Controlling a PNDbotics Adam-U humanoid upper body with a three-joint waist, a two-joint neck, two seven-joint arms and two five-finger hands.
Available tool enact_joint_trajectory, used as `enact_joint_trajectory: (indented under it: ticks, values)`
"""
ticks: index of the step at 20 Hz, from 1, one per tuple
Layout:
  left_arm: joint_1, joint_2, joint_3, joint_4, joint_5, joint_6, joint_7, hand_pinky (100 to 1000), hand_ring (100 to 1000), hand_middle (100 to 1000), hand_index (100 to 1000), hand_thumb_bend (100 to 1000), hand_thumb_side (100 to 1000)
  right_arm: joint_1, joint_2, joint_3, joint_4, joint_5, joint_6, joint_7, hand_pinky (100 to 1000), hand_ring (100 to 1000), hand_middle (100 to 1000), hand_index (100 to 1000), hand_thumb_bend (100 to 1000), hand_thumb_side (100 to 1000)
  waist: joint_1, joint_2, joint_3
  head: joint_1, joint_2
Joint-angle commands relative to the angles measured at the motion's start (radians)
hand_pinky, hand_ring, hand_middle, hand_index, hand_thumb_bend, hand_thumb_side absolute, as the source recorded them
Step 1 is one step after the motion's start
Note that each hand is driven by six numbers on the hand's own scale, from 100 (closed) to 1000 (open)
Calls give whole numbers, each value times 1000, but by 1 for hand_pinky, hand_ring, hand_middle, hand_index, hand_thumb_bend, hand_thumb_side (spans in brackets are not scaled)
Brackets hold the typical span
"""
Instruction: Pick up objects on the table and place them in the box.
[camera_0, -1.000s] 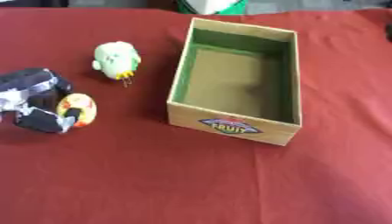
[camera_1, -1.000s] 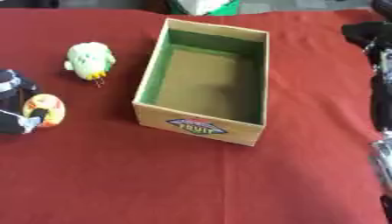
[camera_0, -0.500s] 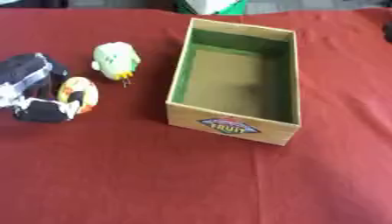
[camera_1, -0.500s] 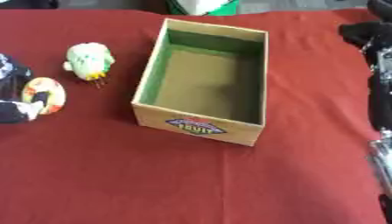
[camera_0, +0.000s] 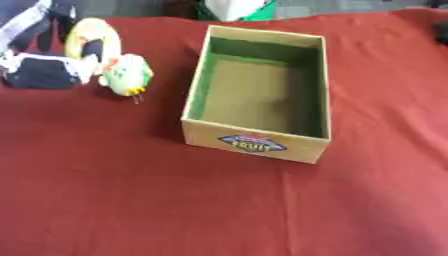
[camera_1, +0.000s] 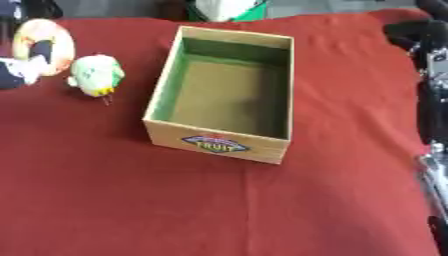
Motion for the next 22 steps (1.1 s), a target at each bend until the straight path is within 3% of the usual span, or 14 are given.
enact_joint_trajectory:
  ticks: [1,9,22]
  values:
    - [-73,-47,18,15,-27,-23,-13,237,323,386,473,100,353,-17,-35,0,-19,-15,-4,3,822,781,625,915,100,895,2,-26,-6,10,8]
    - [-223,-242,0,185,-68,-57,-25,231,316,382,465,100,355,-37,-36,0,-19,-36,-8,9,821,781,626,914,100,896,5,-27,-36,32,3]
    - [-284,-543,-14,488,-251,-127,100,241,328,387,468,100,350,-72,-24,3,-19,-60,-11,16,822,780,626,914,100,894,-4,-8,-51,54,-12]
